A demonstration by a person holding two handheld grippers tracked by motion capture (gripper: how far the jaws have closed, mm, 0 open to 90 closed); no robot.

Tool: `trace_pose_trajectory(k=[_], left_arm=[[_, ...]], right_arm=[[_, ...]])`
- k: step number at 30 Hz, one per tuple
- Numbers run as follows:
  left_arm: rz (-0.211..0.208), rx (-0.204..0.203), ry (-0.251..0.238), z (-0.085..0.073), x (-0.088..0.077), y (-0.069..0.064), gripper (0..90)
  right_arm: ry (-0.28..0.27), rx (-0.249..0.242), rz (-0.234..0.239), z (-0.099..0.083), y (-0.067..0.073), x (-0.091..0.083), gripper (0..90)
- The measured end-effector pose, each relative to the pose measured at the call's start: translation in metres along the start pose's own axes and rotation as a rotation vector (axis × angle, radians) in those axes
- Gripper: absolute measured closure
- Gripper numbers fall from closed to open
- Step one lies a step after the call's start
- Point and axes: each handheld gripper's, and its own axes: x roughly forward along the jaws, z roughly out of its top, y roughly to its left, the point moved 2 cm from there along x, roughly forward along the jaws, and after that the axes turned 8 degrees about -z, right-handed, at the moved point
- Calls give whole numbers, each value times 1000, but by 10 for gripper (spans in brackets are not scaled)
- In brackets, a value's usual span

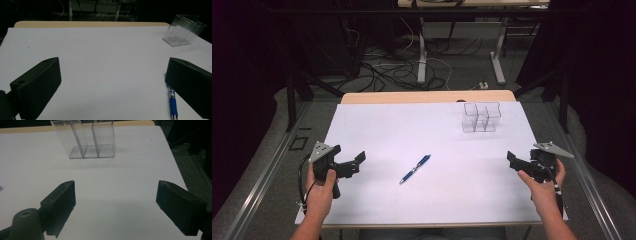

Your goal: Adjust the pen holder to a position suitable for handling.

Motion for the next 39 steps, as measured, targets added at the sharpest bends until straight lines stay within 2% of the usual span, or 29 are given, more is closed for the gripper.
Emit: trace_pose_trajectory(k=[2, 3, 4, 6, 8, 10, 11, 13, 14, 19, 20, 26, 30, 33, 39], left_arm=[[-1, 2, 8, 0, 1, 0, 2], [-4, -5, 11, 0, 1, -1, 2], [-4, 2, 15, -1, 1, 0, 3], [-2, 1, 20, -1, 1, -1, 3], [-1, 2, 26, -2, 0, -1, 5], [-1, 0, 26, -3, -1, -1, 5], [0, 1, 25, -3, -1, -1, 6], [6, 4, 32, -3, -3, 0, 9], [8, -1, 30, -4, -3, 0, 10], [15, -10, 37, -6, -4, 2, 17], [12, -12, 40, -6, -4, 2, 21], [11, -19, 45, -7, -5, 1, 21], [12, -22, 43, -7, -5, 1, 21], [11, -22, 48, -8, -5, 1, 20], [4, -19, 60, -9, -3, 0, 20]], right_arm=[[12, -3, 1, 1, 0, 0, 162], [0, -12, -5, 3, 1, 3, 168], [20, -27, 2, 7, 0, 4, 183], [15, -14, 6, 9, 2, 5, 193], [26, -21, 9, 20, 3, 9, 224], [24, -18, 9, 22, 4, 11, 239], [40, -41, 15, 30, 6, 13, 262], [47, -43, 23, 34, 8, 14, 263], [48, -63, 30, 45, 12, 17, 278], [52, -80, 25, 61, 19, 22, 287], [56, -85, 39, 70, 22, 24, 289], [74, -107, 57, 88, 30, 30, 317], [94, -117, 54, 92, 32, 33, 321], [134, -97, 62, 98, 35, 40, 325], [156, -105, 40, 106, 34, 49, 347]])
